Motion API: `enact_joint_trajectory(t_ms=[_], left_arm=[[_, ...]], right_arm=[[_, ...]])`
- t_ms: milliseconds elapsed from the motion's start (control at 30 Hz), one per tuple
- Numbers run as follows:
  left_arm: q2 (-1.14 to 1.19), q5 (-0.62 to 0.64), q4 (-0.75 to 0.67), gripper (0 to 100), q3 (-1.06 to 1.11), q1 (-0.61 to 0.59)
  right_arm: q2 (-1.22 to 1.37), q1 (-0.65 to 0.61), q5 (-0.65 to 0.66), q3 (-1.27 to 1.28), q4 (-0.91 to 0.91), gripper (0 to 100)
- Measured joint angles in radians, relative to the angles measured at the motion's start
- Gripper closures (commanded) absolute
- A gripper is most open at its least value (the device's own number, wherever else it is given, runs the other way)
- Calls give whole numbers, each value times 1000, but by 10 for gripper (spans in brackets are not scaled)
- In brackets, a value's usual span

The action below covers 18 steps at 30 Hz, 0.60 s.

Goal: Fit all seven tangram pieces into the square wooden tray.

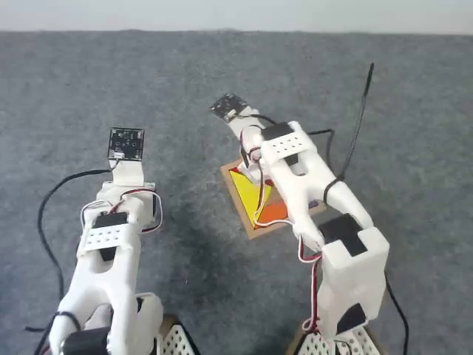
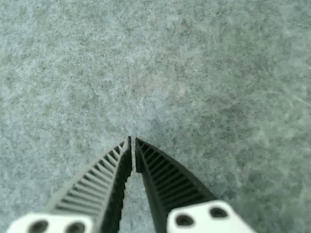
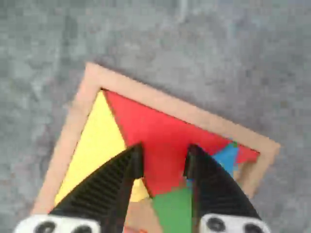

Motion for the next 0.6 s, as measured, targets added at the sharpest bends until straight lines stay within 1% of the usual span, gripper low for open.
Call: enact_joint_trajectory(t_ms=[233, 500, 600], left_arm=[[0, 0, 0, 985, 0, 0], [0, 0, 0, 985, 0, 0], [0, 0, 0, 985, 0, 0]], right_arm=[[2, 43, -3, -23, 0, 841], [2, 46, -3, -40, 0, 841], [2, 78, 0, -40, 0, 841]])
